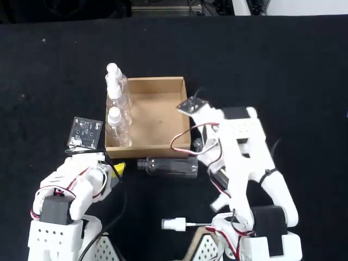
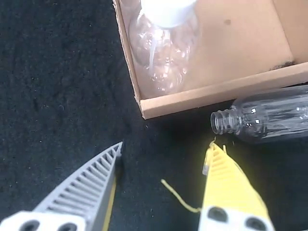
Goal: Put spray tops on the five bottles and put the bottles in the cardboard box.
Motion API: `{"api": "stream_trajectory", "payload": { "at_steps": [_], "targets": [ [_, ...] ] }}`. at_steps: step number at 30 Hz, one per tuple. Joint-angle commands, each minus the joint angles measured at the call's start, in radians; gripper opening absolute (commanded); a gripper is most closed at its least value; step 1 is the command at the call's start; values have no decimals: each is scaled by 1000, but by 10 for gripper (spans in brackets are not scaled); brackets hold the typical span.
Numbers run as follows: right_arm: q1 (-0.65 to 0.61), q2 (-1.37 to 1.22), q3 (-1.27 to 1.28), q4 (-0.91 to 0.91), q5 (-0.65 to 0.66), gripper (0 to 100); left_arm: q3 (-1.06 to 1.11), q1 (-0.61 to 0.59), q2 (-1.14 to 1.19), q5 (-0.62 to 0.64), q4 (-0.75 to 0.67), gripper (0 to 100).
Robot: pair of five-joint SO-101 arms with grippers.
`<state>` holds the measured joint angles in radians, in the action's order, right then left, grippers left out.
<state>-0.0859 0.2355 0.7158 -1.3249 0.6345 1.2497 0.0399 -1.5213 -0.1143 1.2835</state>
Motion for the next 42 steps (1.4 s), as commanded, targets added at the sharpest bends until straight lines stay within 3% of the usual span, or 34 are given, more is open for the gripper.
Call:
{"api": "stream_trajectory", "payload": {
  "at_steps": [1, 7, 12, 19, 23, 28, 34, 40, 42],
  "targets": [
    [-17, 56, 54, 100, -11, 305, -31, 10, -9, -6, -8, 242],
    [-11, 56, 150, 249, -14, 72, -31, 10, -9, -6, -8, 242],
    [124, 125, 8, 112, -84, 12, -31, 10, -9, -6, -8, 242],
    [373, 208, -358, -213, -80, 12, -31, 10, -9, -6, -8, 242],
    [588, 163, -352, -186, -81, 12, -31, 10, -9, -6, -8, 242],
    [890, -47, -343, 25, -80, 12, -31, 10, -9, -6, -8, 242],
    [965, -243, -343, 150, 2, 22, -31, 10, -9, -6, -8, 242],
    [944, -257, -338, 146, 60, 271, -31, 10, -9, -6, -8, 242],
    [944, -259, -338, 146, 60, 285, -31, 10, -9, -6, -8, 242]
  ]
}}
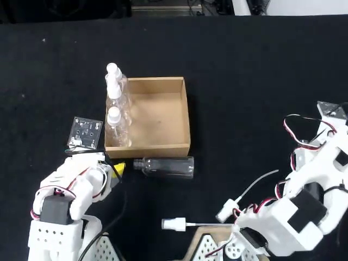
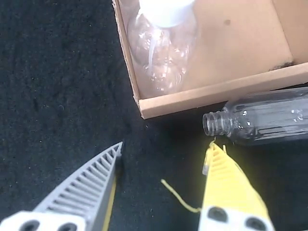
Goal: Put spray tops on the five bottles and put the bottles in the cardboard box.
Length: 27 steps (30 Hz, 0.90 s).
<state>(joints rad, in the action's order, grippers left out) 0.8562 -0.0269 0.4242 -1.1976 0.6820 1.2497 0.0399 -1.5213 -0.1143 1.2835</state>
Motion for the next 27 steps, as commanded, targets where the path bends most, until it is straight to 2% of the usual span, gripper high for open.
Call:
{"api": "stream_trajectory", "payload": {
  "at_steps": [1, 6, 11, 15, 21, 27],
  "targets": [
    [2, 4, -45, 18, 14, 273, -31, 10, -9, -6, -8, 242],
    [8, 2, -13, 48, 66, 254, -31, 10, -9, -6, -8, 242],
    [14, 2, 51, 190, 64, 254, -31, 10, -9, -6, -8, 242],
    [20, 2, 73, 213, 61, 252, -31, 10, -9, -6, -8, 242],
    [49, -71, 67, 233, -40, 251, -30, 8, -9, -6, -8, 242],
    [52, -116, 44, 241, -46, 238, -21, 8, -9, -6, -8, 242]
  ]
}}
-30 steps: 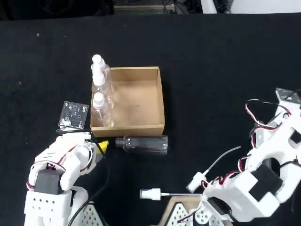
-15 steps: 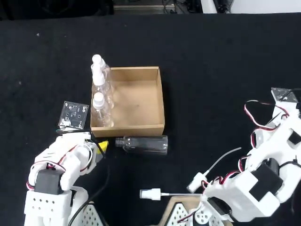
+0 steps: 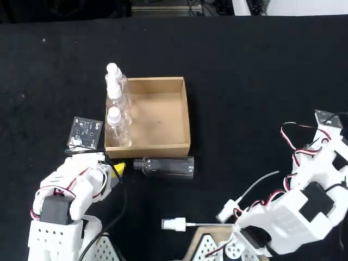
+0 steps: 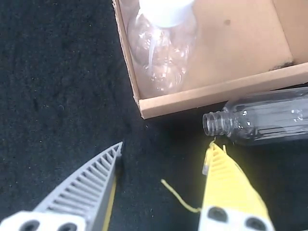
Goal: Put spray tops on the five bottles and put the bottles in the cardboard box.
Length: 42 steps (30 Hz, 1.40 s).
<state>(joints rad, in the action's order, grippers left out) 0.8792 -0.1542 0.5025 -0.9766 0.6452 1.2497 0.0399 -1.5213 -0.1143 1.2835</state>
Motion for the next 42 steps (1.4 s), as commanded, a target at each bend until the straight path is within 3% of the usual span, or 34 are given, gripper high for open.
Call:
{"api": "stream_trajectory", "payload": {
  "at_steps": [1, 8, 15, 28, 34, 38, 42],
  "targets": [
    [29, 12, -51, 15, -9, 221, -21, 8, -9, -6, -8, 242],
    [9, 4, -194, -78, -9, 200, -21, 8, -9, -6, -8, 242],
    [-51, 2, -234, -175, -9, 347, -21, 8, -9, -6, -8, 242],
    [-57, -107, -433, -190, -23, 328, -21, 8, -9, -6, -8, 242],
    [-54, -285, -618, -376, -97, 322, -21, 8, -9, -6, -8, 242],
    [-57, -341, -710, -405, -160, 321, -21, 8, -9, -6, -8, 242],
    [-91, -403, -714, -400, -117, 230, -21, 8, -9, -6, -8, 242]
  ]
}}
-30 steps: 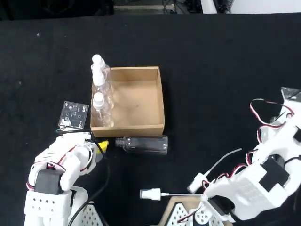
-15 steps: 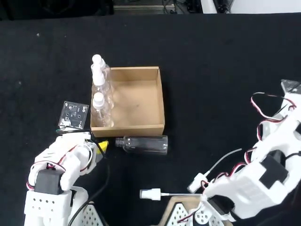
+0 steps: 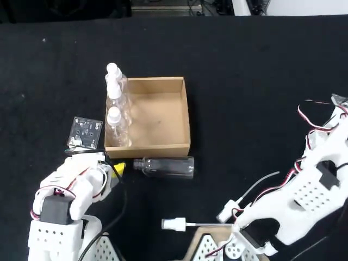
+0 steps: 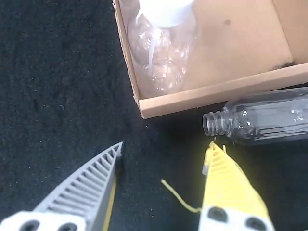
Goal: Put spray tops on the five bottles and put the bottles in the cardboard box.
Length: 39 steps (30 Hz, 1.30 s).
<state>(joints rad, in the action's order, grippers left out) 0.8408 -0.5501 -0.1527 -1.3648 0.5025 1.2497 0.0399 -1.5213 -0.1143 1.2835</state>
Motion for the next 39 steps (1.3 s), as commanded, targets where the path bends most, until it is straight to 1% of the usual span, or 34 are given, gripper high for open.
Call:
{"api": "stream_trajectory", "payload": {
  "at_steps": [1, 3, 6, 8, 12, 13, 15, 20, 24, 25, 31, 36, 39],
  "targets": [
    [-63, -19, -61, -17, 51, 188, -21, 8, -9, -6, -8, 242],
    [-77, -25, -70, -18, 84, 119, -21, 8, -9, -6, -8, 242],
    [-77, 16, -101, -12, 140, 62, -21, 8, -9, -6, -8, 242],
    [-78, 50, -110, -12, 247, 42, -21, 8, -9, -6, -8, 242],
    [-71, 93, -90, -20, 568, 38, -21, 8, -9, -6, -8, 242],
    [-66, 104, -71, -20, 626, 38, -21, 8, -9, -6, -8, 242],
    [-55, 140, -41, -46, 672, 38, -21, 8, -9, -6, -8, 242],
    [-68, 309, 74, -132, 654, 35, -21, 8, -9, -6, -8, 242],
    [-84, 472, 205, -132, 509, 30, -30, 19, -6, -2, 0, 242],
    [-92, 512, 226, -132, 483, 12, -36, 19, -8, -2, 6, 242],
    [-104, 760, 378, -66, 387, 10, -101, 39, 2, -12, 12, 242],
    [-97, 892, 507, 52, 292, 10, -180, 156, 14, -152, 94, 242],
    [-100, 914, 541, 98, 236, 11, -257, 223, 77, -213, 161, 242]
  ]
}}
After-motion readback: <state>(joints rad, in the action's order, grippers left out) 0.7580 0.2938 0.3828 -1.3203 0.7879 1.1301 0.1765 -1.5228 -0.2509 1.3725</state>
